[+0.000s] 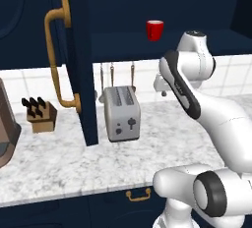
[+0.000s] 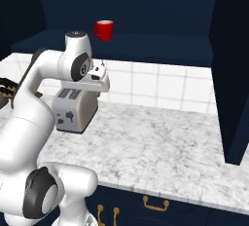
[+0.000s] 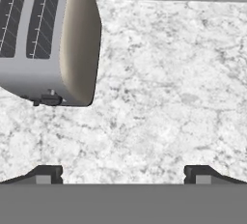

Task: Gather all objects into one cabinet and sort the glasses and bowls to opposite sides.

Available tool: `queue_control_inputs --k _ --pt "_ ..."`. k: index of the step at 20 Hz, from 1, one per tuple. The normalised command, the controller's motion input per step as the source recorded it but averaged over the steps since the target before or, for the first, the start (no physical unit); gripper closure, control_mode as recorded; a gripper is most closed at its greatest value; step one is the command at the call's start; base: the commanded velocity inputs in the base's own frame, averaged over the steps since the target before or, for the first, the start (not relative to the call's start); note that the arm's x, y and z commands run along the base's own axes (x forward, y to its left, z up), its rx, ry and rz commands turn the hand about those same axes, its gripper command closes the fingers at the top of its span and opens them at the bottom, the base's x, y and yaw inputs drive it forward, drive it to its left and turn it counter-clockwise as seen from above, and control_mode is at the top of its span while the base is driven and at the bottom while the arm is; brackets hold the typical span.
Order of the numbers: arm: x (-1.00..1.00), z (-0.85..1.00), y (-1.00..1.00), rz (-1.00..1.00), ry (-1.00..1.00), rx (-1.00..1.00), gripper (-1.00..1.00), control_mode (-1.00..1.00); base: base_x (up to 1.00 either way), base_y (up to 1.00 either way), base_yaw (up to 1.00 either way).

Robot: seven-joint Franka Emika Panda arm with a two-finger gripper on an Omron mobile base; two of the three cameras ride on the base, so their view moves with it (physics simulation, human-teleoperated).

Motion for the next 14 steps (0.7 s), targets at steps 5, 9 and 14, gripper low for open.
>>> queue_control_inputs --k 5,9,14 --pt "0.00 0.00 0.00 0.00 0.00 0.00 -1.00 1.00 0.99 -0.01 -0.06" --pt "0.00 0.00 0.00 0.00 0.00 0.00 -1.00 1.00 0.88 0.00 -0.04" --pt "0.13 0.00 0.00 -0.02 -0.08 0.00 -1.00 -1.00 0.23 0.00 -0.01"
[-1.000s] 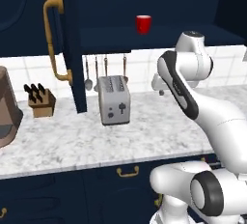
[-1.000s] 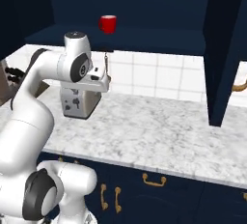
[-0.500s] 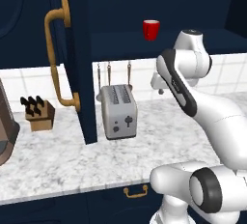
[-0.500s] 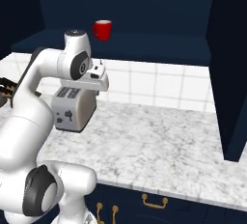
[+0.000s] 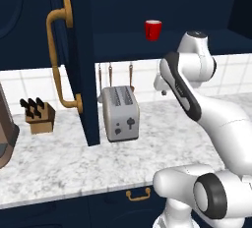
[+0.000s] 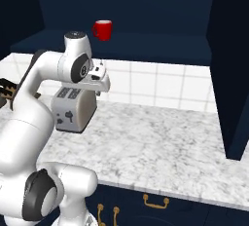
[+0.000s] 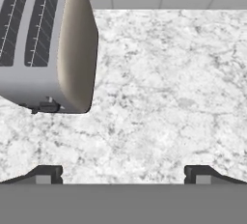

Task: Gather all objects into one cabinet and sort the glasses and bowls to opposite sides.

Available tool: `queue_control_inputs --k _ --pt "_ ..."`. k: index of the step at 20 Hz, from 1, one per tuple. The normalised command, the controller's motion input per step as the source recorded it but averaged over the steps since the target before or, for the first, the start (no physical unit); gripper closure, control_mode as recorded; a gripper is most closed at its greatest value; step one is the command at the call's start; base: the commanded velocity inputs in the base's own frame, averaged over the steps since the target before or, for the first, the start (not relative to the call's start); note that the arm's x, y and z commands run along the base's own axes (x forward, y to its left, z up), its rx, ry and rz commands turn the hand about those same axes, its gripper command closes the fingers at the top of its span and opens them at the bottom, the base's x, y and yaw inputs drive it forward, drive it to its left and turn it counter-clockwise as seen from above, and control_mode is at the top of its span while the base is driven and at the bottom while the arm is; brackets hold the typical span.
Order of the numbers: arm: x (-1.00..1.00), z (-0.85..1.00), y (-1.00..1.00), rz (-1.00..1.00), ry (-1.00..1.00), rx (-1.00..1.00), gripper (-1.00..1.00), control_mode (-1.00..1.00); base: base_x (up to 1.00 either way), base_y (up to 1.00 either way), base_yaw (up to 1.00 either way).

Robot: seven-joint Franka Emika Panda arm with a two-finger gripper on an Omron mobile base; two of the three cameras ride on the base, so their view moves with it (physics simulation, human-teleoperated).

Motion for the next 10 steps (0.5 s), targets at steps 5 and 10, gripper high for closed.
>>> queue_control_inputs --k 5,10 --pt "-0.04 0.09 0.00 -0.03 -0.29 0.00 -1.00 -1.00 0.00 0.00 0.00" --pt "-0.14 0.34 0.00 -0.04 -0.26 0.00 -1.00 -1.00 0.00 0.00 0.00"
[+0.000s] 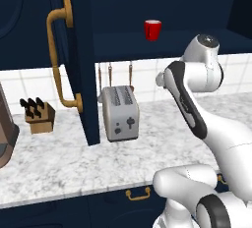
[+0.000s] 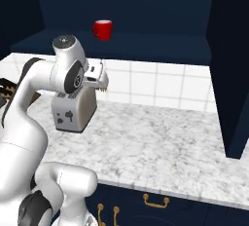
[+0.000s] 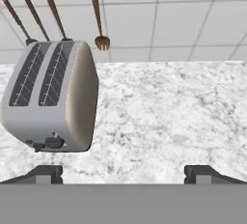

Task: Gather all objects into one cabinet and sort the glasses and bowls to opposite sides.

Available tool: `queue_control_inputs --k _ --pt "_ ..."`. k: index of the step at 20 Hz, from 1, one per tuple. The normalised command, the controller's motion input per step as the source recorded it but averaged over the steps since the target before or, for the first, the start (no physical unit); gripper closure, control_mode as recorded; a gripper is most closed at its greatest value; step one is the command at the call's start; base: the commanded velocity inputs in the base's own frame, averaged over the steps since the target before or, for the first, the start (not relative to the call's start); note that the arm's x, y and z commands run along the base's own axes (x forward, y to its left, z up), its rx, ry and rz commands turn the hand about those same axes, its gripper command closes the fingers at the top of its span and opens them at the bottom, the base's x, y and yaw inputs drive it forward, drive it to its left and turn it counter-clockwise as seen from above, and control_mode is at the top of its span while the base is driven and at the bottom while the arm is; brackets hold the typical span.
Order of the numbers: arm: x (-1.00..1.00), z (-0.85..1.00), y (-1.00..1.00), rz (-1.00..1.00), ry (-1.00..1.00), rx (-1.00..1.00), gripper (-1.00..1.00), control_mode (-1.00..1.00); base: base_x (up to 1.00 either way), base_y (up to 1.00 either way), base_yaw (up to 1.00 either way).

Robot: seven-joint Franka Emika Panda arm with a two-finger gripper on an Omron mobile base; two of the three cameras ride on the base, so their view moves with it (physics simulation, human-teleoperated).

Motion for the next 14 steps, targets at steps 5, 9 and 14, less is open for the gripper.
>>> queue_control_inputs --k 5,9,14 --pt "-0.04 0.66 0.01 -0.06 -0.07 -0.01 -1.00 -1.00 0.00 0.00 0.00" --pt "0.00 0.61 0.00 -0.07 -0.02 -0.01 -1.00 -1.00 0.00 0.00 0.00" --pt "0.00 0.54 0.00 -0.03 -0.21 0.00 -1.00 -1.00 0.00 0.00 0.00"
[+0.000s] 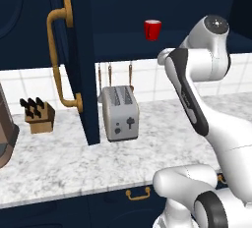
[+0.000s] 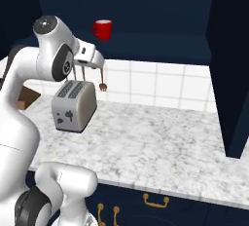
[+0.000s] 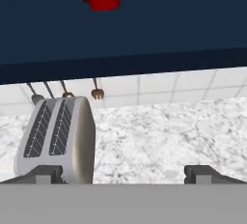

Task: Gather all objects into one cabinet and sort the glasses and bowls to opposite sides.

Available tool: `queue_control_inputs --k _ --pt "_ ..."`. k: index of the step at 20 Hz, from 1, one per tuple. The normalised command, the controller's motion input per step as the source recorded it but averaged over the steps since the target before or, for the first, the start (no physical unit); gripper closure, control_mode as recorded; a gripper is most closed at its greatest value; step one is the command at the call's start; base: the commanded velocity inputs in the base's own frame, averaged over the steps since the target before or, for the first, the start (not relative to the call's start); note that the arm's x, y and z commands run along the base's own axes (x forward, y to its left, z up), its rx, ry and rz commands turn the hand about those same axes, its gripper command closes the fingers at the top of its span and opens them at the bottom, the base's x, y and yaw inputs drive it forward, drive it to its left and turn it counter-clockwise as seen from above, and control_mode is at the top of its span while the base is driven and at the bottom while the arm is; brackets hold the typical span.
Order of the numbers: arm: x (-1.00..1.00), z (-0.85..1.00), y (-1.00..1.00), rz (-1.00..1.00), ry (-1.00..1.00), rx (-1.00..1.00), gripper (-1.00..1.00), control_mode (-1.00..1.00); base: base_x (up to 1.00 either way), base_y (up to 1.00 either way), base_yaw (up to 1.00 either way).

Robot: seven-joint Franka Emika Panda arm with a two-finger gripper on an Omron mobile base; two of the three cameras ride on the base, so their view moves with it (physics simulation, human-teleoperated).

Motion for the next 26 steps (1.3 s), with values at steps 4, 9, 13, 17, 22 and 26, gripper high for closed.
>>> queue_control_inputs --k 4,9,13,17,22,26 --pt "0.00 0.34 0.00 -0.01 -0.34 0.00 -1.00 -1.00 0.00 0.00 0.00" --pt "0.00 0.30 0.05 -0.02 -0.30 0.00 -1.00 -1.00 0.00 0.00 0.00" --pt "0.00 0.35 0.08 -0.02 -0.12 0.00 -1.00 -1.00 0.00 0.00 0.00" --pt "0.04 0.40 0.13 0.00 0.00 0.00 -1.00 -1.00 0.00 0.00 0.00" --pt "0.11 0.34 0.11 0.00 0.01 0.00 -1.00 -1.00 0.00 0.00 0.00" --pt "0.23 0.20 0.14 0.00 0.06 0.00 -1.00 -1.00 0.00 0.00 0.00"
